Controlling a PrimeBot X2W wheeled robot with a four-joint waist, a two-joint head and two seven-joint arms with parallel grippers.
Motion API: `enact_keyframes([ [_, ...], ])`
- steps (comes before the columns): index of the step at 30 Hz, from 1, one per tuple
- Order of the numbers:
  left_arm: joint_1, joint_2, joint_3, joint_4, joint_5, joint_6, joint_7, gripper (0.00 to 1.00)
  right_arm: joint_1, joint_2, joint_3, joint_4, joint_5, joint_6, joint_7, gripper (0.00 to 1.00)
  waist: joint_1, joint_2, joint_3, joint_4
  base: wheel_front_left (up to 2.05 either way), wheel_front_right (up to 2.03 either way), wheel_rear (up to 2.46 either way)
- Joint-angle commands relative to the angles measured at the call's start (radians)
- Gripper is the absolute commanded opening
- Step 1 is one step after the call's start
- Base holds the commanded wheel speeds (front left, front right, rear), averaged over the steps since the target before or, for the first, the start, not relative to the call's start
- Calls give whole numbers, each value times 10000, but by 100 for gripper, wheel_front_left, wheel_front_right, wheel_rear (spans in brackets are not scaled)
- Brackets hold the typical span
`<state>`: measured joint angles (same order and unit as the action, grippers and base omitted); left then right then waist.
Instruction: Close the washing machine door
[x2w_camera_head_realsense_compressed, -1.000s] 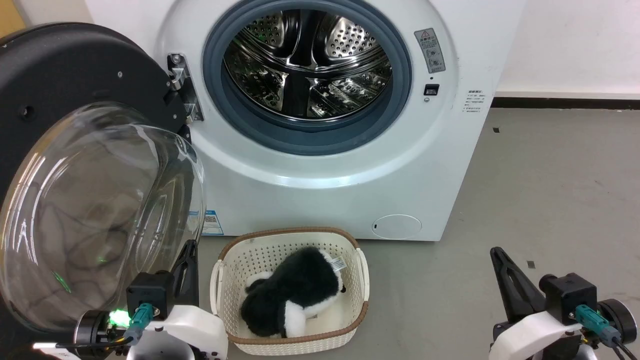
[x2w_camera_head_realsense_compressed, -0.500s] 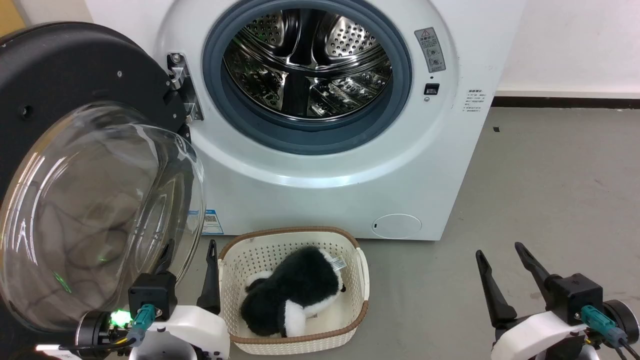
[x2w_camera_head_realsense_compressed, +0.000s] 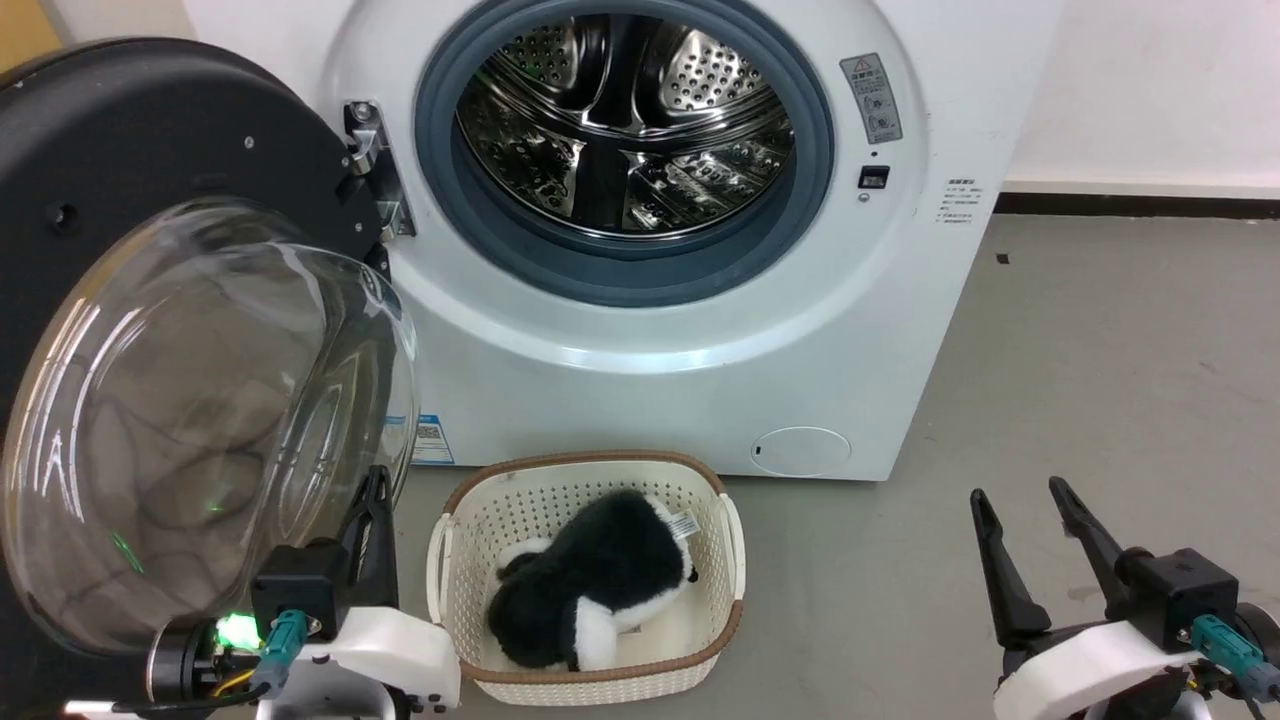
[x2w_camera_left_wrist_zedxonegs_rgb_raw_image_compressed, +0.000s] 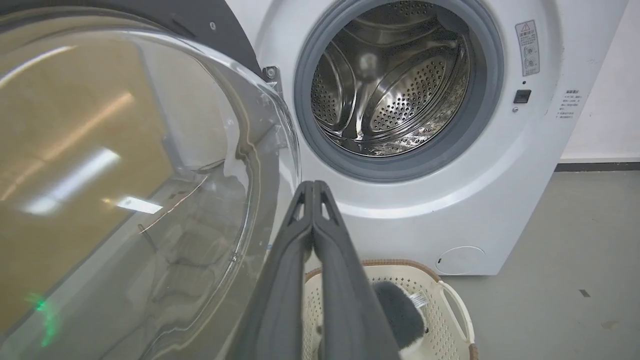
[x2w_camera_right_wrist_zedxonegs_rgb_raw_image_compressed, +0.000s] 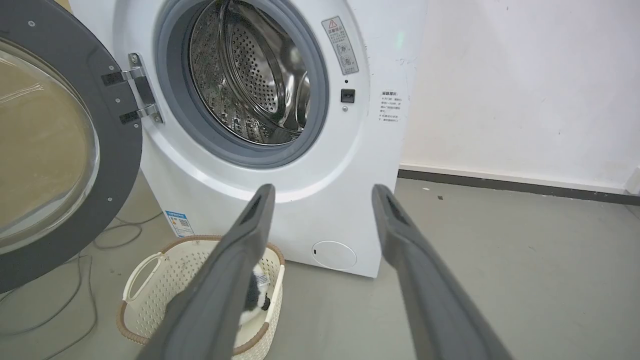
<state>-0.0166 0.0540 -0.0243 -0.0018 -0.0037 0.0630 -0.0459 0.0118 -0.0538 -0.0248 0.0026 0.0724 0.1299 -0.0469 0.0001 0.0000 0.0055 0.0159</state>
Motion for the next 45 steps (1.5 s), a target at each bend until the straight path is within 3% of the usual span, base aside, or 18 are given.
enact_keyframes([
  [1, -177, 66, -15, -107, -73, 68, -98, 0, -10, 8, -36, -64, 97, 2, -96, 100, 0, 0, 7, 40, 0, 0, 0],
  [19, -1180, 101, 989, -1964, -882, -389, -474, 0, 36, 13, -228, -190, 626, 3, -471, 100, 0, 0, 115, 682, 0, 0, 0],
  [31, -2045, 216, 2619, -2429, -2870, -908, -711, 0, 98, 16, -375, -137, 981, 4, -720, 100, 0, 0, 162, 1345, 0, 0, 0],
  [45, -2789, 837, 4513, -1756, -5570, -836, -187, 0, 145, 20, -555, 79, 1364, 4, -1012, 100, 0, 0, 278, 2152, 0, 0, 0],
])
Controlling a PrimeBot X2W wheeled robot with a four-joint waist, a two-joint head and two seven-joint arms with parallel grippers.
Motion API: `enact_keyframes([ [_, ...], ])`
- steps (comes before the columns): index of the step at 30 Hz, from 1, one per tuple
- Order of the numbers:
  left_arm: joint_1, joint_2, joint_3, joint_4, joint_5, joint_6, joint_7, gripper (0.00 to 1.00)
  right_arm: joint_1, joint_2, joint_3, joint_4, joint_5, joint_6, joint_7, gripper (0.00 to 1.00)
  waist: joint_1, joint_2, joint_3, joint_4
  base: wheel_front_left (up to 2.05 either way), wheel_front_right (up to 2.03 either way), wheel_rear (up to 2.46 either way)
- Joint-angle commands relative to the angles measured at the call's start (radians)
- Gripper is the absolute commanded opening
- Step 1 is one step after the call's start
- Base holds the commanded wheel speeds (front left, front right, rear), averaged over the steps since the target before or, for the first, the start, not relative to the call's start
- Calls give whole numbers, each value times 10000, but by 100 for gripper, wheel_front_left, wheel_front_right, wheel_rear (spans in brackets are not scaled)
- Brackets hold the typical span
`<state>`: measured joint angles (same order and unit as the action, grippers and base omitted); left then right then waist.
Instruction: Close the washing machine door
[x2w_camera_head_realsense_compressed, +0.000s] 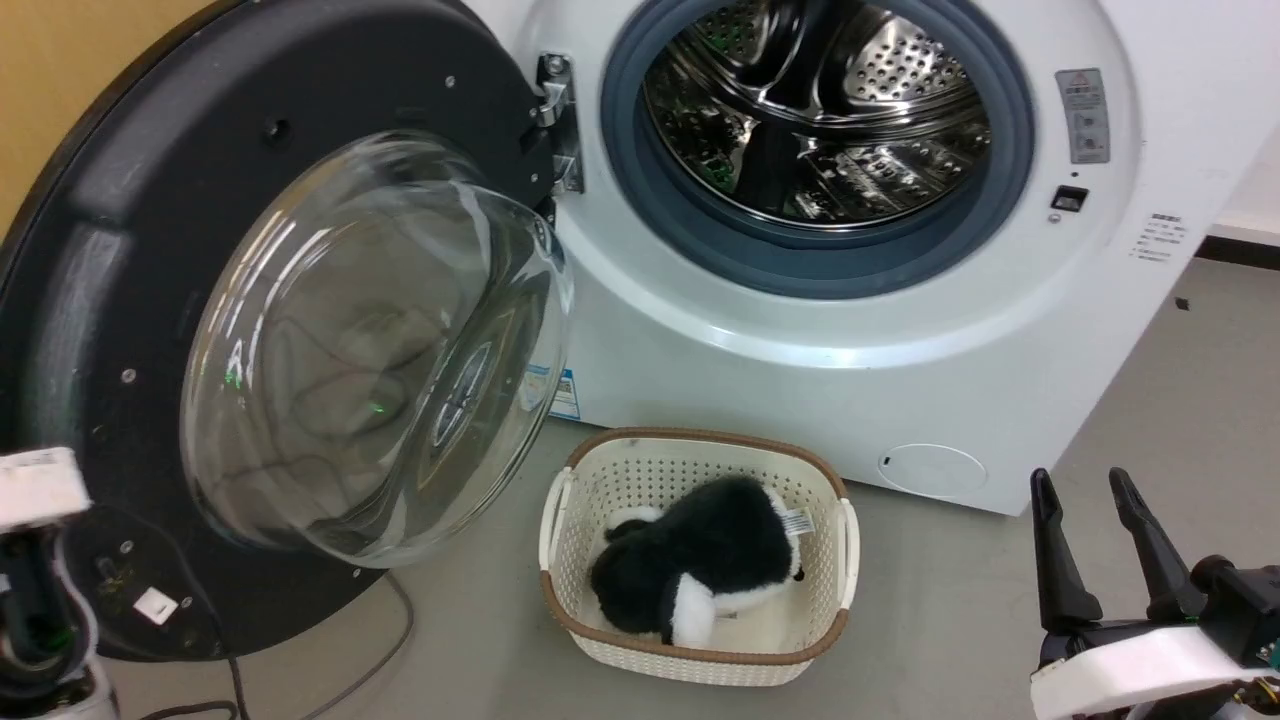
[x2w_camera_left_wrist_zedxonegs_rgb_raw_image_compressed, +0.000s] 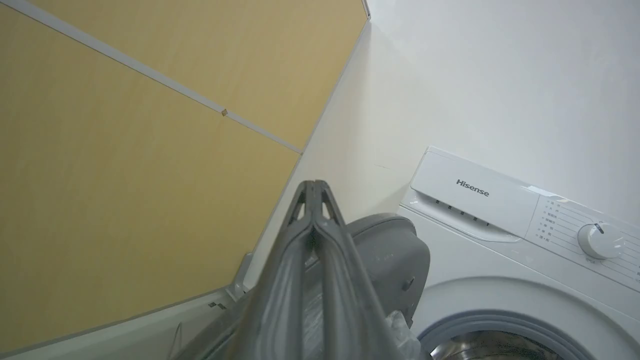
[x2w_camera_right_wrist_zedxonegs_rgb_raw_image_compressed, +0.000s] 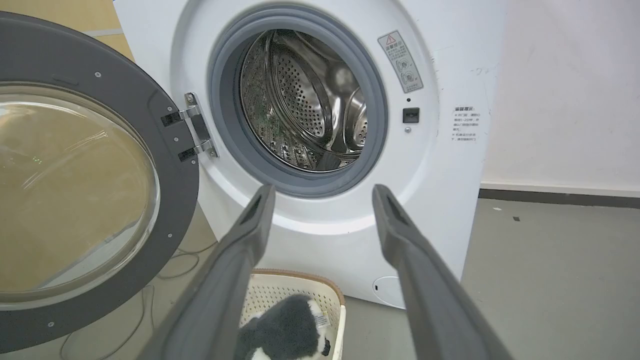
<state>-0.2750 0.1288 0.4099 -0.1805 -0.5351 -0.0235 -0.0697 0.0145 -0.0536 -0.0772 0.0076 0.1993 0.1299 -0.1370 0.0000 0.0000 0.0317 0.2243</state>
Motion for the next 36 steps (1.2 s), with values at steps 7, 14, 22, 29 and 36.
enact_keyframes([
  [7, -361, 294, 1041, 763, -1496, 160, 425, 0, 142, 20, -106, 139, 247, 5, -236, 100, 0, 0, 50, 326, 0, 0, 0],
  [14, -558, 513, 1733, 2169, -3530, 249, 1698, 0, 175, 22, -172, 212, 419, 5, -382, 100, 0, 0, 60, 553, 0, 0, 0],
  [22, -412, 754, 1927, 3708, -5428, -234, 3633, 0, 158, 25, -177, 227, 713, 6, -569, 100, 0, 0, 138, 749, 0, 0, 0],
  [29, -66, 722, 1835, 4045, -6608, -740, 5100, 0, 161, 27, -223, 147, 920, 6, -715, 100, 0, 0, 233, 842, 0, 0, 0],
  [36, 923, 259, 1287, 3165, -7478, -865, 6649, 0, 241, 29, -427, 178, 1174, 7, -861, 100, 0, 0, 282, 1098, 0, 0, 0],
])
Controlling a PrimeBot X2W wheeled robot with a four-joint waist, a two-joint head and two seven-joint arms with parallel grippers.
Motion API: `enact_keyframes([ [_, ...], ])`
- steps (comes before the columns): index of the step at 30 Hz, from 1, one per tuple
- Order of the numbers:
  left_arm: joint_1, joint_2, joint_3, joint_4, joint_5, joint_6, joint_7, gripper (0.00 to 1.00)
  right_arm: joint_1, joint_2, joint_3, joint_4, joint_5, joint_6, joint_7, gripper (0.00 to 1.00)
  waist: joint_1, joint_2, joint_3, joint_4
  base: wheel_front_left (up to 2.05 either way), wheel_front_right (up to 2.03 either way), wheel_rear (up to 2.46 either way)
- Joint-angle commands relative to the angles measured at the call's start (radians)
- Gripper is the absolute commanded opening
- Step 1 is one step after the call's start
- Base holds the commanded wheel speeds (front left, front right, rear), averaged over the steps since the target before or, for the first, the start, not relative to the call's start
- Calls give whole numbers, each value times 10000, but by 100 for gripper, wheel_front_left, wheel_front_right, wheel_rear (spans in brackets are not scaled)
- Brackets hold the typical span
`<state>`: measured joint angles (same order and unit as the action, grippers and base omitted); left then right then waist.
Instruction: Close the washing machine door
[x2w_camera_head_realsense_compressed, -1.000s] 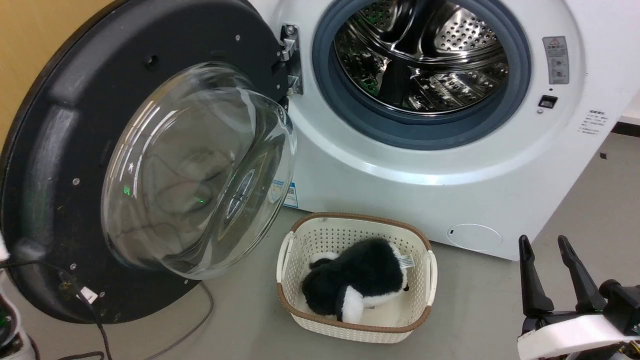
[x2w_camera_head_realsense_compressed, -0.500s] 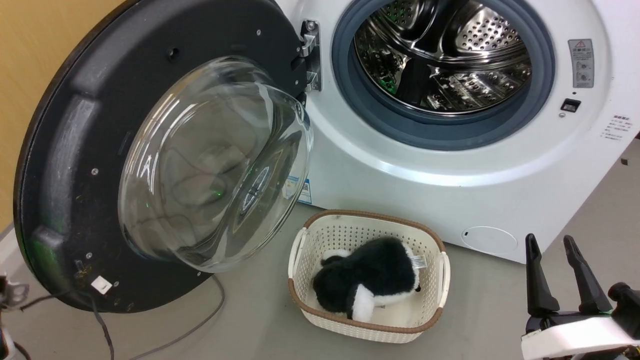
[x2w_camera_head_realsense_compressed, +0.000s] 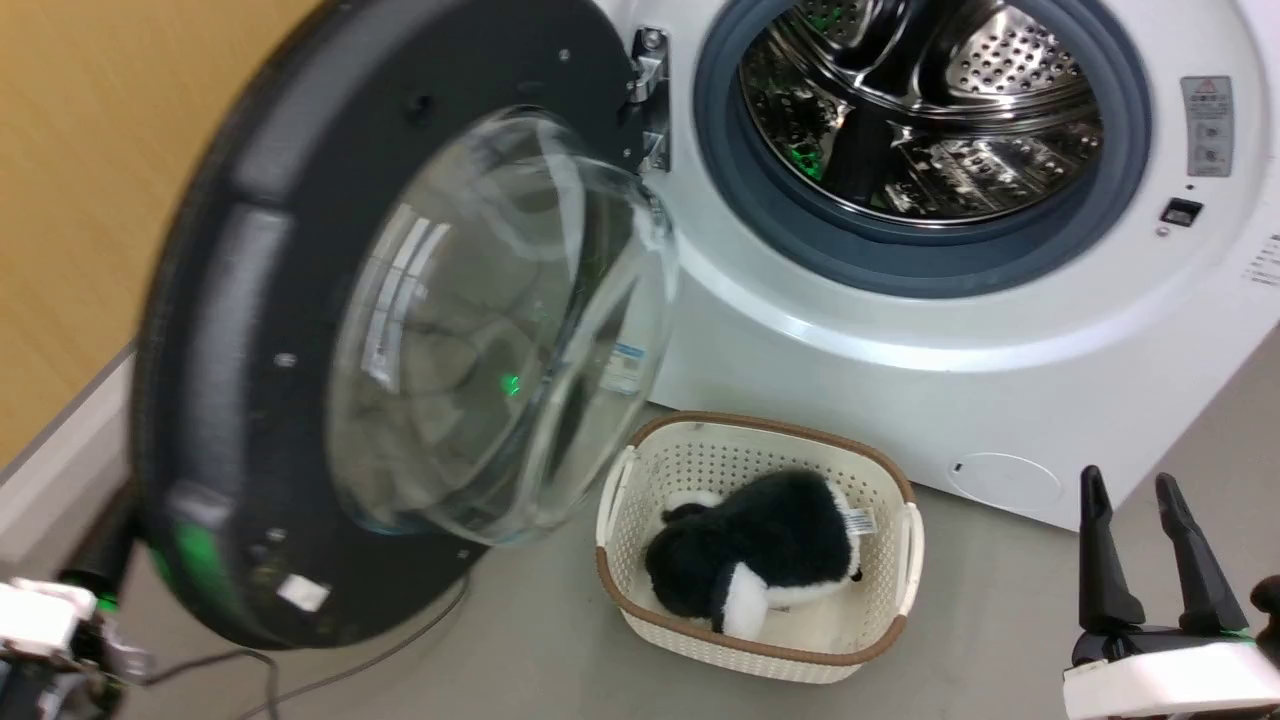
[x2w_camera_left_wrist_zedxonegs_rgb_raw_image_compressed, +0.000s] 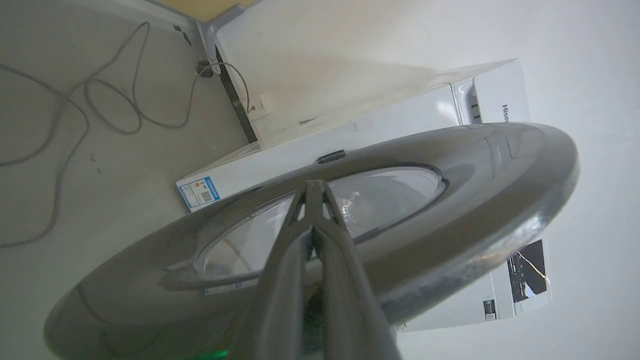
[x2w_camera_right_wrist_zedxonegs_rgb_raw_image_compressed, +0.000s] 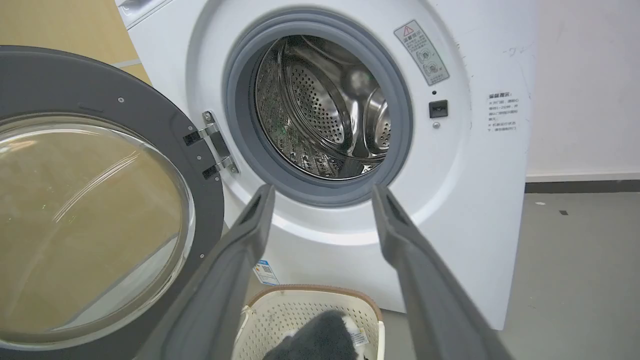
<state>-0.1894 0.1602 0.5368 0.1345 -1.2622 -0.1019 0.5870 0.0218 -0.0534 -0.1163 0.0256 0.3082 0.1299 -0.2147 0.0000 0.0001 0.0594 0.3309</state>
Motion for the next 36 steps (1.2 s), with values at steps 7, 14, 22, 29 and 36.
enact_keyframes([
  [7, 1029, -808, -746, -1491, -1534, -159, 1448, 0, 194, 29, -178, 36, 354, 7, -229, 100, 0, -1, -18, 500, 0, 0, 0],
  [14, 1849, -1073, -2542, -2680, -2541, -236, 2232, 0, 187, 31, -225, 111, 523, 8, -375, 100, 0, -1, -15, 931, 0, 0, 0],
  [22, 2087, -1097, -5878, -2829, -3120, -287, 1629, 0, -5, 32, -169, 151, 555, 8, -471, 100, 0, -1, 25, 539, 0, 0, 0],
  [29, 1380, -1098, -7899, -2700, -2503, -287, 449, 0, -49, 32, -234, 130, 403, 8, -471, 100, 0, -1, 139, -324, 0, 0, 0],
  [36, 145, -1099, -9729, -1530, -1610, -287, -1640, 0, -256, 32, -174, 91, 226, 8, -471, 100, 0, -1, 312, -1413, 0, 0, 0],
])
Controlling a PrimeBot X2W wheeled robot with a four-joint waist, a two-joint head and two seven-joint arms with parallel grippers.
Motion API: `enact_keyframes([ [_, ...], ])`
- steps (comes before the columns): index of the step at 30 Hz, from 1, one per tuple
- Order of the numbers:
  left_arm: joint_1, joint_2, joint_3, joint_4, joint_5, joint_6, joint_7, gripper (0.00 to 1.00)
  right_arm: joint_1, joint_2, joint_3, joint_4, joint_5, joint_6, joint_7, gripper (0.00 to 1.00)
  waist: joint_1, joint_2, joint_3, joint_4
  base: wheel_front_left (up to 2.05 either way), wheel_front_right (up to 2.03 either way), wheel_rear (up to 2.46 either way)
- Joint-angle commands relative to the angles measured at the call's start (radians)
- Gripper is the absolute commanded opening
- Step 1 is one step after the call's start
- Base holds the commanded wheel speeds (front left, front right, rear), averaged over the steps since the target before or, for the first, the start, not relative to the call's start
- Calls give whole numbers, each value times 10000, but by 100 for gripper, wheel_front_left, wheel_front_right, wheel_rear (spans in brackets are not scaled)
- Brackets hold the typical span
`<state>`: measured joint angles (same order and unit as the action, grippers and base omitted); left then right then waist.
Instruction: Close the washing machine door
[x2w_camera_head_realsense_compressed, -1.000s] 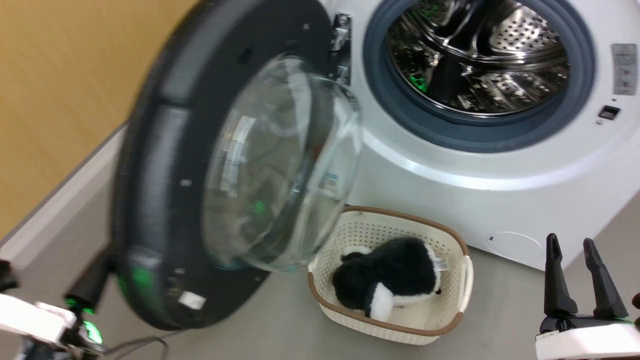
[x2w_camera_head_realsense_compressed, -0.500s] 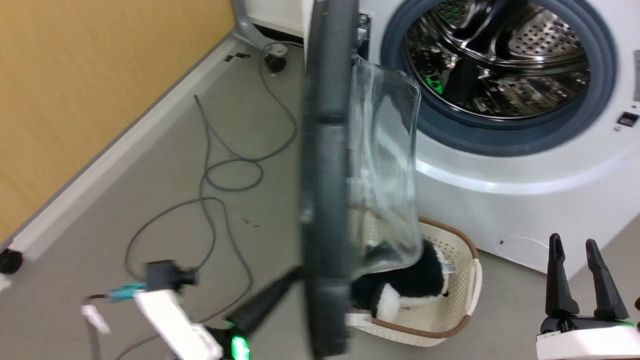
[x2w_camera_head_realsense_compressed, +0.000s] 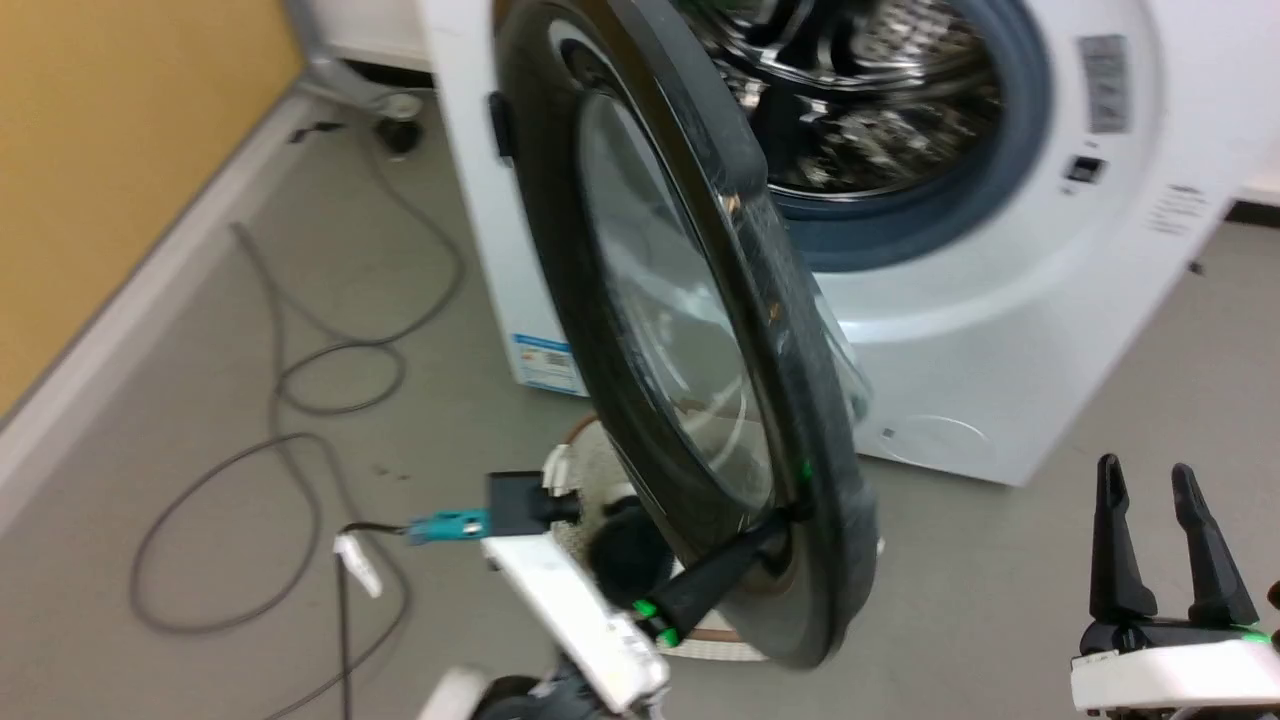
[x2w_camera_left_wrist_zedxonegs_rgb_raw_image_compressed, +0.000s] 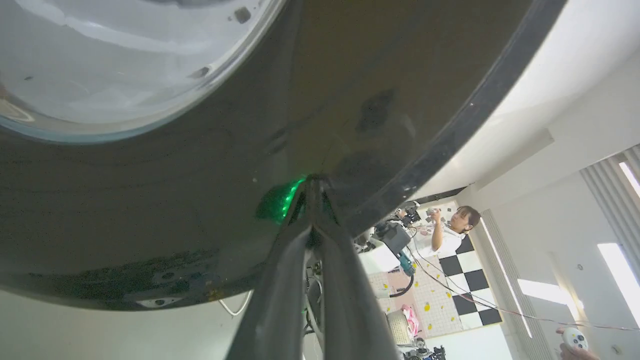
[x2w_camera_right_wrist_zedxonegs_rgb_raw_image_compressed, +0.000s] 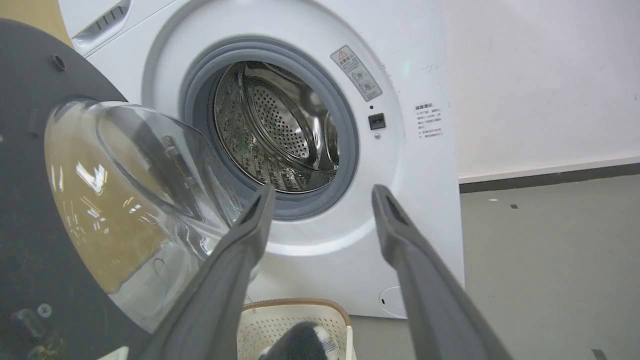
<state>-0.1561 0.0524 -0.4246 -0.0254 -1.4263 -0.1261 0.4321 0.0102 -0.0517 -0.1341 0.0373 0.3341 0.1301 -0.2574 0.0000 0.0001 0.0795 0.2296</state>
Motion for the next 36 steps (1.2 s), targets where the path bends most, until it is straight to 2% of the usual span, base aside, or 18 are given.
enact_keyframes([
  [1, -375, -21, -335, 287, 113, -46, -327, 0, -179, 15, 8, -31, -47, 6, -44, 100, 0, -1, 138, -565, 0, 0, 0],
  [8, -1678, -21, -1495, 1880, 580, -46, -2070, 0, -290, 15, -62, -40, -137, 6, -44, 100, 0, -1, 310, -1518, 0, 0, 0],
  [15, -2521, 70, -2551, 2827, 668, -46, -3404, 0, -271, 15, -45, 24, -103, 6, -44, 100, 0, -1, 340, -1990, 0, 0, 0],
  [21, -2675, 892, -3220, 2629, 907, -46, -4487, 0, -125, 15, 14, 25, -85, 6, -44, 100, 0, -1, 119, -2061, 0, 0, 0],
  [23, -2776, 1359, -3490, 2600, 1434, -46, -5051, 0, -71, 15, -14, -28, -95, 6, -44, 100, 0, -1, 10, -2021, 0, 0, 0],
  [26, -3059, 2151, -3734, 3070, 2994, -38, -6278, 0, 1, 15, -77, -188, -79, 6, -44, 100, 0, -1, -139, -1926, 0, 0, 0],
  [27, -3059, 2151, -3734, 3070, 2994, -38, -6278, 0, 1, 15, -77, -188, -79, 6, -44, 100, 0, -1, -139, -1926, 0, 0, 0],
  [28, -3141, 2303, -3701, 3289, 3514, 73, -6543, 0, 14, 15, -110, -244, -88, 6, -44, 100, 0, -1, -180, -1892, 0, 0, 0],
  [30, -3252, 2460, -3292, 3528, 4422, 719, -6847, 0, 16, 15, -209, -387, -69, 6, -44, 100, 0, -1, -252, -1810, 0, 0, 0],
  [33, -3271, 2639, -2183, 3195, 5997, 1983, -6928, 0, -10, 15, -354, -641, -51, 6, -44, 100, 0, -1, -335, -1676, 0, 0, 0],
  [34, -3019, 2766, -1381, 2644, 7207, 2763, -6933, 0, -66, 15, -411, -825, -47, 6, -44, 100, 0, -1, -375, -1608, 0, 0, 0],
  [36, -2622, 2906, -776, 2146, 8209, 3358, -6934, 0, -142, 15, -437, -1020, -42, 6, -44, 100, 0, -1, -421, -1548, 0, 0, 0],
])
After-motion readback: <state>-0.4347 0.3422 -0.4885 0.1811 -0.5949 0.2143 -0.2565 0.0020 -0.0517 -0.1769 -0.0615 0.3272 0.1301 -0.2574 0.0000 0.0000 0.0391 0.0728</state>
